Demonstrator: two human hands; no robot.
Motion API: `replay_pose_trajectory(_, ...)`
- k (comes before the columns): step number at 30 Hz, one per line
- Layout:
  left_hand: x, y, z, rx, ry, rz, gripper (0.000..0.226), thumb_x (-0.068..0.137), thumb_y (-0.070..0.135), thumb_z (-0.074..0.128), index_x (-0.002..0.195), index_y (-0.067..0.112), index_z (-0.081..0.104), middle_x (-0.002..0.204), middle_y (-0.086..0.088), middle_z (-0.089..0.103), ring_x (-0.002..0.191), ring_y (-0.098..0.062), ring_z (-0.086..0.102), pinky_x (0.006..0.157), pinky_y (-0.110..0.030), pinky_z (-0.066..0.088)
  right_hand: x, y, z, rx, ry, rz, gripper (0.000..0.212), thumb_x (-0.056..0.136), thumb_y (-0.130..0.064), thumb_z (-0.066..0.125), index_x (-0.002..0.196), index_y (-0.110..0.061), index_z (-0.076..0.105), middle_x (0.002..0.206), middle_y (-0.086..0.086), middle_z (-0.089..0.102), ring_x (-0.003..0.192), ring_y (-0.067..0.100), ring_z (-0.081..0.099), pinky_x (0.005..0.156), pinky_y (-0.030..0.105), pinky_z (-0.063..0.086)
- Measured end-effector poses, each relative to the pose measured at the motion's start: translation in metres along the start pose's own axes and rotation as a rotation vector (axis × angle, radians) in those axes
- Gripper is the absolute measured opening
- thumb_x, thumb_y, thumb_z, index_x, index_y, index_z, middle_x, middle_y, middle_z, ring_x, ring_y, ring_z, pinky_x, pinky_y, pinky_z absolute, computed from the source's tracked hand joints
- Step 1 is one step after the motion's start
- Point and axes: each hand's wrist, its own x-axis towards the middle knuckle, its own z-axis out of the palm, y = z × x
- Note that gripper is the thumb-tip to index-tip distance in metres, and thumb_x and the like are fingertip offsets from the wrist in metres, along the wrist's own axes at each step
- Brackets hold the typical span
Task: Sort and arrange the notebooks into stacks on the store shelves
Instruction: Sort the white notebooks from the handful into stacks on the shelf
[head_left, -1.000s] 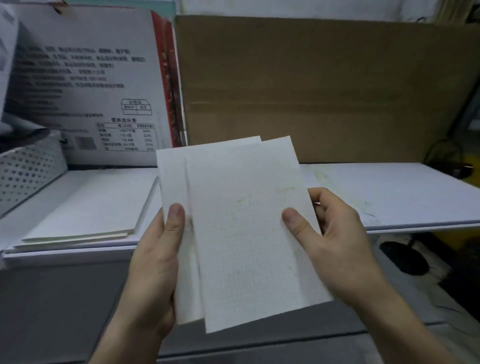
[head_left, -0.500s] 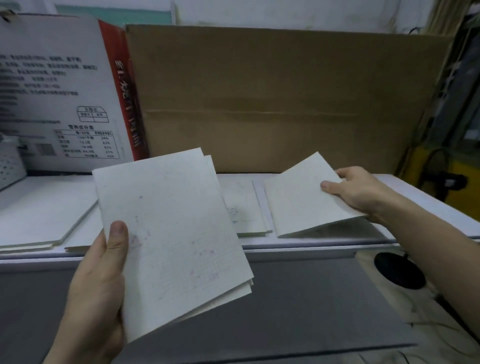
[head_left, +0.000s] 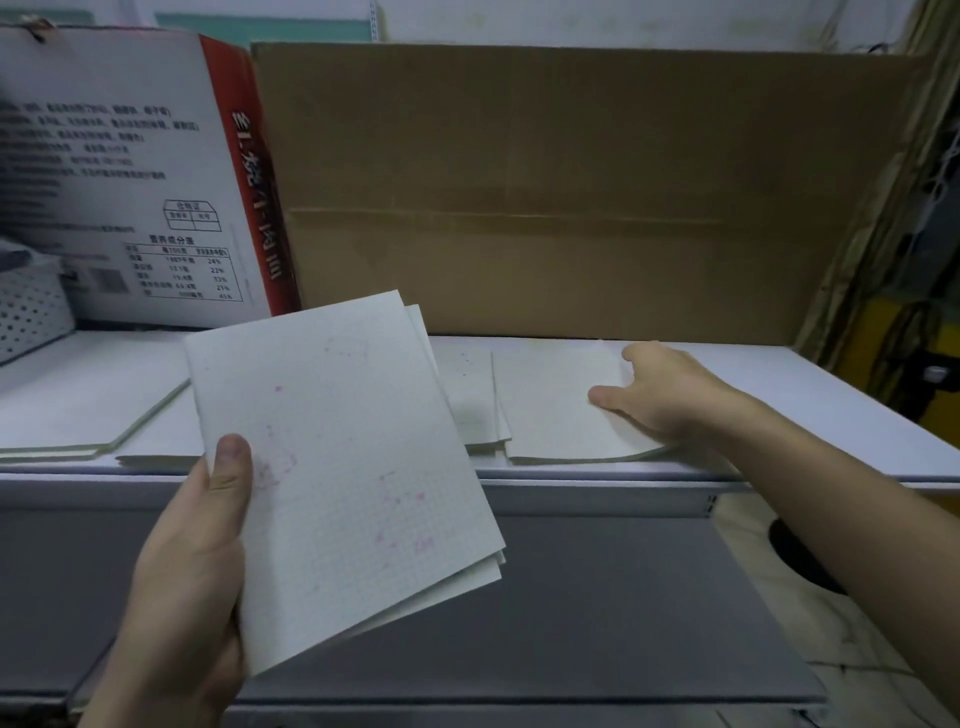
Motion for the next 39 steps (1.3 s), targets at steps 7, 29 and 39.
replay_pose_trajectory(7,-0.008,-0.003,0.015,0.079,0.07,-0.002,0.044,0.091,0.055,0.056,0.12,0.025,0.07,0.111,-0.003,0.079,0.091,-0.026,0.078,0.085,-0.048,0.056,0.009,0.015,0.001,0.008,0.03,0.026,0.064,0.089,-0.055,0.065,0.133,-0.011,0.053,0.132,0.01,0.059,0.113,0.03,0.056,0.085,0.037,0.044)
replay_pose_trajectory(29,-0.021,-0.002,0.018,0.037,-0.001,-0.123,0.039,0.094,0.043,0.056,0.118,0.018,0.073,0.107,-0.01,0.079,0.091,-0.029,0.078,0.073,-0.048,0.065,-0.145,-0.059,0.072,1.035,0.161,-0.21,0.017,0.092,-0.031,0.068,0.105,-0.034,0.057,0.098,-0.018,0.071,0.091,0.004,0.07,0.073,0.026,0.061)
replay_pose_trajectory(39,-0.008,0.075,-0.104,0.058,0.221,0.082,0.06,0.083,0.055,0.065,0.133,0.023,0.066,0.123,-0.013,0.074,0.111,-0.04,0.071,0.1,-0.077,0.041,-0.11,-0.164,0.056,1.1,-0.147,-0.231,0.012,0.101,-0.037,0.053,0.112,-0.033,0.052,0.079,-0.012,0.073,0.067,0.008,0.073,0.046,0.018,0.05)
